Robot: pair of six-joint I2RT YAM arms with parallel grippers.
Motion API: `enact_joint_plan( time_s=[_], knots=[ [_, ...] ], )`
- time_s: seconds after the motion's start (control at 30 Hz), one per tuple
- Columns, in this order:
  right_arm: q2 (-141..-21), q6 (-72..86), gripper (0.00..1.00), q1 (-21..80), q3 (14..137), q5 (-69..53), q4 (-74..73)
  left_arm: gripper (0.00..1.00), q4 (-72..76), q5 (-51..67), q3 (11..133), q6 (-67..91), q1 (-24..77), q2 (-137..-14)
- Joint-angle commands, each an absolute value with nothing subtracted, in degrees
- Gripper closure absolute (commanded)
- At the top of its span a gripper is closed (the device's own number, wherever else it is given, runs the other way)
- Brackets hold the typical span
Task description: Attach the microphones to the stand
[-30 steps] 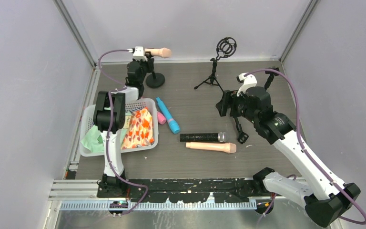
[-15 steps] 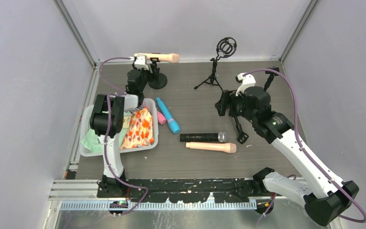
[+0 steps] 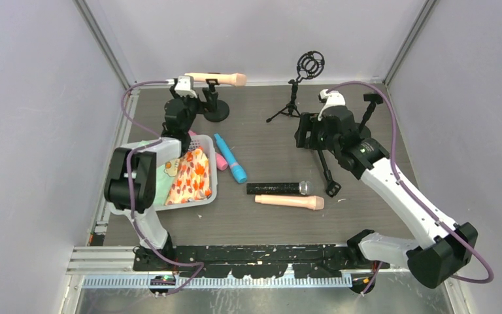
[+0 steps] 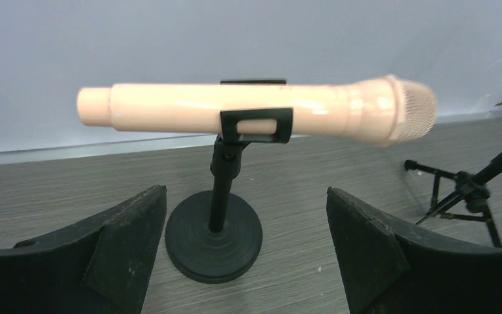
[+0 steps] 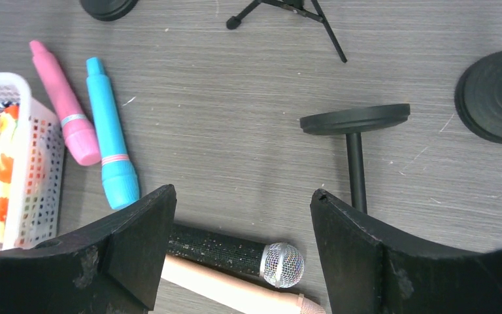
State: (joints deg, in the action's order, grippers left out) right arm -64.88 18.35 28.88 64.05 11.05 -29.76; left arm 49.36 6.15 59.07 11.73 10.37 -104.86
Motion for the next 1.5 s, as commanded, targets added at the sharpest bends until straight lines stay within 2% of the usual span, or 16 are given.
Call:
enact_joint_plan(
  time_s=[0.0, 0.27, 0.5, 0.67, 0.9, 1.13, 1.47],
  knots=[
    [-68.4, 20.6, 0.2, 27.4, 68.1, 13.0, -31.7, 0.07, 45.0, 2.2, 56.7, 14.1, 11.4, -95.5],
    [-73.3, 24.6, 0.2, 23.1, 69.5, 13.1, -31.0, 0.07, 21.5, -6.4, 56.8, 18.9, 15.6, -82.7],
    [-75.1, 27.1, 0.19, 17.8, 67.8, 10.4, -22.9, 0.09, 5.1, -3.9, 56.8, 29.3, 16.1, -76.4],
    [-76.7, 28.2, 0.19, 15.6, 67.4, 8.6, -18.2, 0.09, 2.3, -1.3, 53.7, 31.9, 16.4, -72.3],
    [-77.5, 30.3, 0.19, 14.4, 67.7, 14.1, -23.3, 0.09, -2.2, 0.5, 51.5, 32.9, 16.6, -69.2],
    [-78.8, 28.3, 0.18, 13.6, 67.0, 10.4, -30.5, 0.09, -4.0, 0.5, 50.8, 32.8, 16.6, -67.8],
    [-79.6, 38.7, 0.18, 13.6, 60.2, 10.0, -31.8, 0.1, -5.9, 2.4, 52.5, 33.1, 16.6, -68.6]
  ],
)
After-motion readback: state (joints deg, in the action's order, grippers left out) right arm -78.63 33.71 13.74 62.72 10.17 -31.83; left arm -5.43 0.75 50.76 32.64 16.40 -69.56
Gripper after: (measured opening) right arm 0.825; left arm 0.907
